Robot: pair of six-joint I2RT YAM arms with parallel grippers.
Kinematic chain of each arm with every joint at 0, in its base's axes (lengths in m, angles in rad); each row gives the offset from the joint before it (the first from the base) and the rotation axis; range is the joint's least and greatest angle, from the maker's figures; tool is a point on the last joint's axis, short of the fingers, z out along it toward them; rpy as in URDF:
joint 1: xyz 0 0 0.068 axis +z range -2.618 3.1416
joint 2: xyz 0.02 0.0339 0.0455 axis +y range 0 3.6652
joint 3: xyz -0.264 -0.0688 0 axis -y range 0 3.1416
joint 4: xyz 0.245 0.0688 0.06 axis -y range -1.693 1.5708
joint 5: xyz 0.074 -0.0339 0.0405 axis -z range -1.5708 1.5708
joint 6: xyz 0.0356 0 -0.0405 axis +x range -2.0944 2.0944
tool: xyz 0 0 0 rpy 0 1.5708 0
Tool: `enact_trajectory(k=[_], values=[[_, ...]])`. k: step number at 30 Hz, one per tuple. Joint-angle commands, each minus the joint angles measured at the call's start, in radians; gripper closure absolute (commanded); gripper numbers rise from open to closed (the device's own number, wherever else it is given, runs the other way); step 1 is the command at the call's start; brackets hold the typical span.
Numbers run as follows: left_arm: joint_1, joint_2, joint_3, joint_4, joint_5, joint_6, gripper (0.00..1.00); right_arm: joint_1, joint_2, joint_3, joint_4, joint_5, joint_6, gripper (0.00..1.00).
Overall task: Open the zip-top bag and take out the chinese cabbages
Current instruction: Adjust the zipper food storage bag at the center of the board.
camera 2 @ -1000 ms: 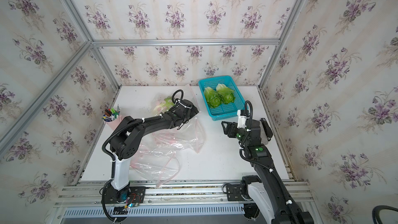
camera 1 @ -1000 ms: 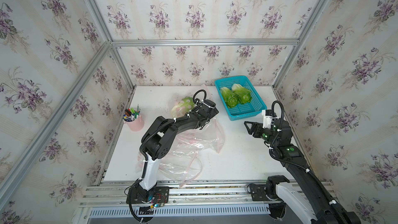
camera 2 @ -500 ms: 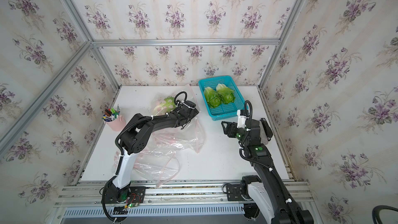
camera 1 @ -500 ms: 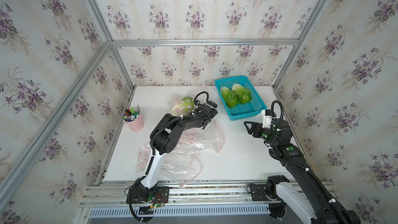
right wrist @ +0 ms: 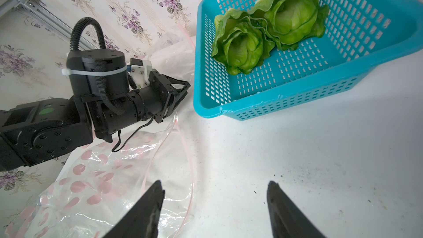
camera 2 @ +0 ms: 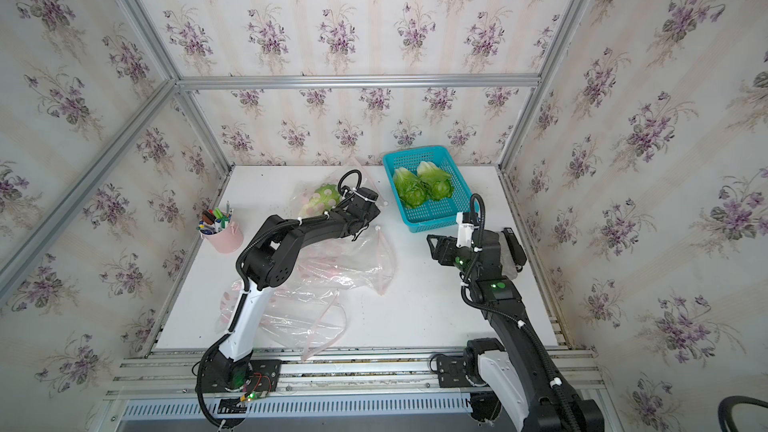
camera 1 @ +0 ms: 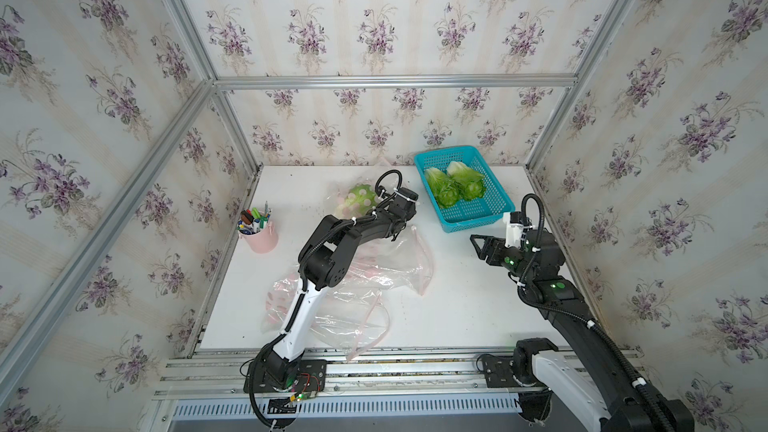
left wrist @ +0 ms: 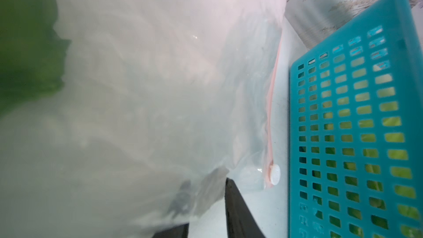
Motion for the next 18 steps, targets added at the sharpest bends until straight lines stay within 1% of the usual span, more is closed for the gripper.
enact_trajectory(k=[1,3,5,6,9,11,13,16,18], values=[[0.007,0.012,0.009,0.02,0.012,-0.008,0.83,0.006,-0.009,0.006,0.008,0.011,-0.013,0.31],[0.016,0.007,0.001,0.025,0.021,-0.011,0.9,0.009,-0.014,0.005,0.006,0.017,-0.013,0.31],[0.027,-0.016,-0.018,0.026,0.025,0.008,0.98,0.011,-0.016,0.005,0.003,0.019,-0.015,0.32],[0.031,-0.032,-0.031,0.023,0.025,0.021,1.0,0.012,-0.016,0.005,0.002,0.02,-0.015,0.33],[0.045,-0.103,-0.094,0.007,0.026,0.082,1.0,0.016,-0.018,0.012,-0.005,0.018,-0.018,0.36],[0.049,-0.175,-0.175,0.009,0.015,0.12,1.0,0.023,-0.025,0.016,-0.01,0.02,-0.02,0.39],[0.057,-0.24,-0.261,0.018,0.008,0.151,1.0,0.029,-0.028,0.014,-0.012,0.023,-0.025,0.44],[0.082,-0.328,-0.377,0.025,0.036,0.192,1.0,0.046,-0.024,0.015,-0.012,0.027,-0.027,0.45],[0.104,-0.382,-0.449,0.038,0.083,0.204,1.0,0.078,-0.017,0.014,-0.002,0.036,-0.039,0.42]])
